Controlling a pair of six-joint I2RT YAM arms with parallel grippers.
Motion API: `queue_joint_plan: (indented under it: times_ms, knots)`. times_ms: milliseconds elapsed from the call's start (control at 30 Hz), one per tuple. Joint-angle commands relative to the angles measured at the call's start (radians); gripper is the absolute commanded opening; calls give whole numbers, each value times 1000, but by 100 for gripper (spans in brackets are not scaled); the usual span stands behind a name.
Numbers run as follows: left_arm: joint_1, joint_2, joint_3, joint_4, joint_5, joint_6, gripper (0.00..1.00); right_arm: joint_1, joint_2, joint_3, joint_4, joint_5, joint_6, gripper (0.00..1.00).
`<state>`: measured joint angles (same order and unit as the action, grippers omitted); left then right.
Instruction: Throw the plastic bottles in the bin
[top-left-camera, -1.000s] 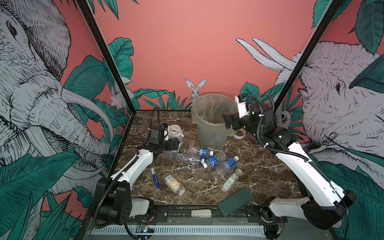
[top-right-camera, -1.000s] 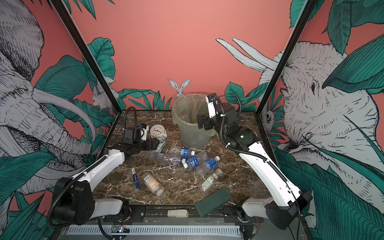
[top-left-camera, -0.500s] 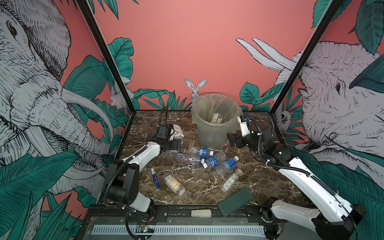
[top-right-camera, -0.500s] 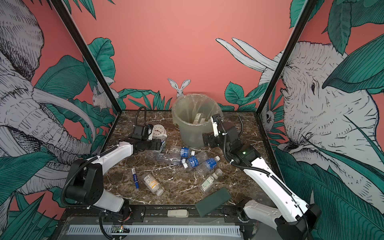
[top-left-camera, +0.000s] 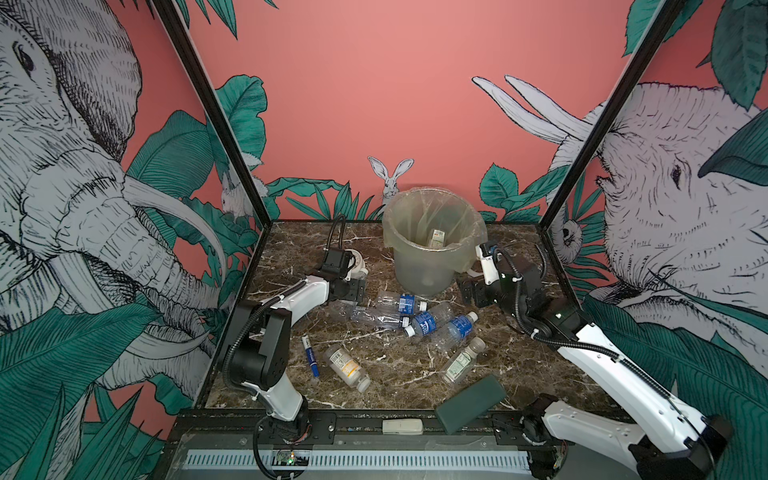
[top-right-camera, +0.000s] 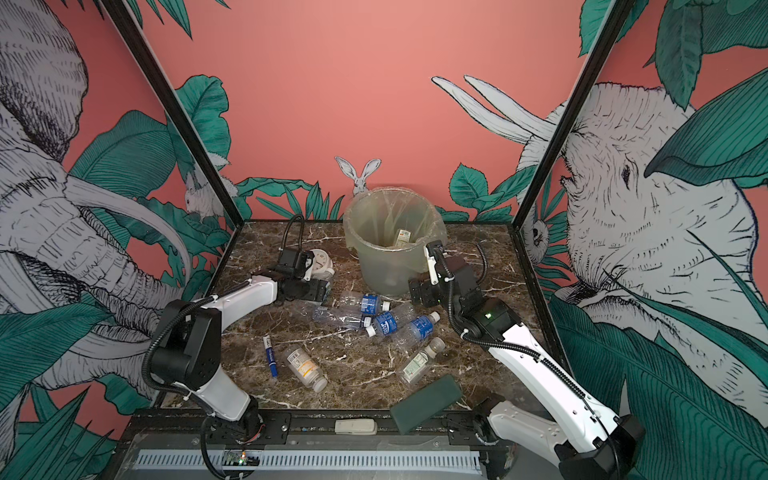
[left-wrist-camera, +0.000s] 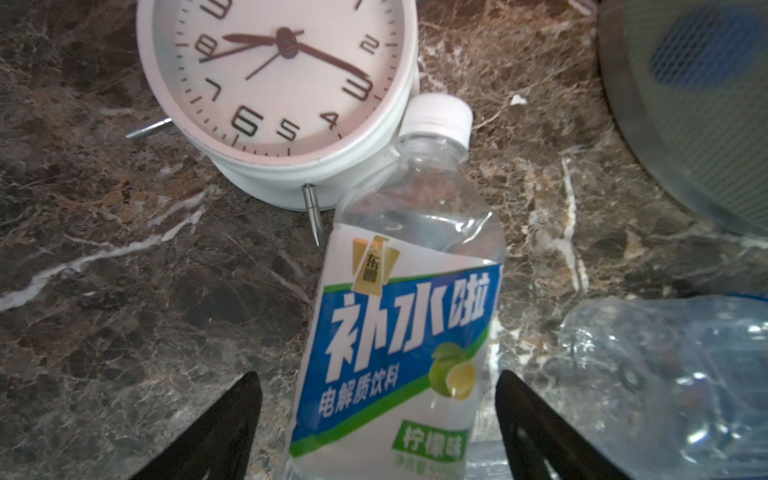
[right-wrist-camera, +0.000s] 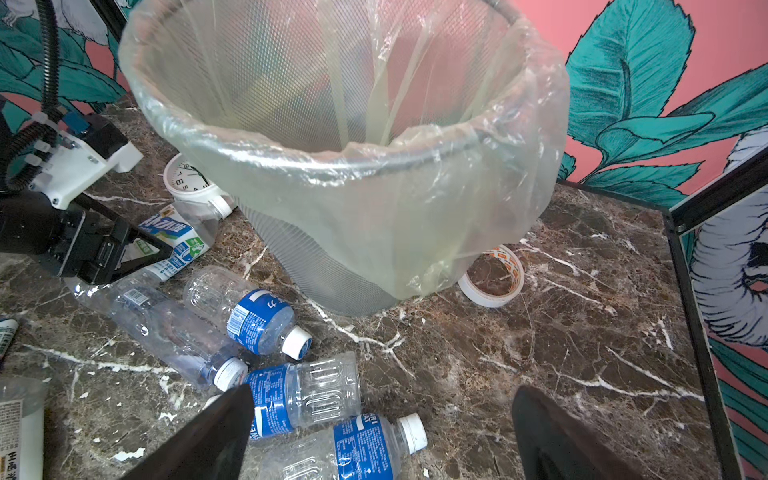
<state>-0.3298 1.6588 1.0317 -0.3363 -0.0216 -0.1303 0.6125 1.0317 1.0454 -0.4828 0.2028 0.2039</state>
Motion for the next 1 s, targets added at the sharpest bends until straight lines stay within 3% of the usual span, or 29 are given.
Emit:
queue_joint_plan:
  times_ms: [0, 333, 467, 600, 967]
  knots:
    - [-11, 11, 25, -36, -33, 29, 86, 1, -15, -14, 31, 10, 22, 99]
    - [-30, 55, 25, -41, -48, 55, 80, 0, -5, -28, 53, 1, 36, 99]
    - [-33, 33, 5, -22, -46, 63, 63, 0, -12, -40, 53, 6, 35, 99]
    - [-43, -20, -21, 8, -47, 73, 55, 0, -16, -51, 56, 6, 37, 99]
    - [-67, -216, -98, 1, -37, 58, 56, 0, -21, -74, 62, 17, 27, 99]
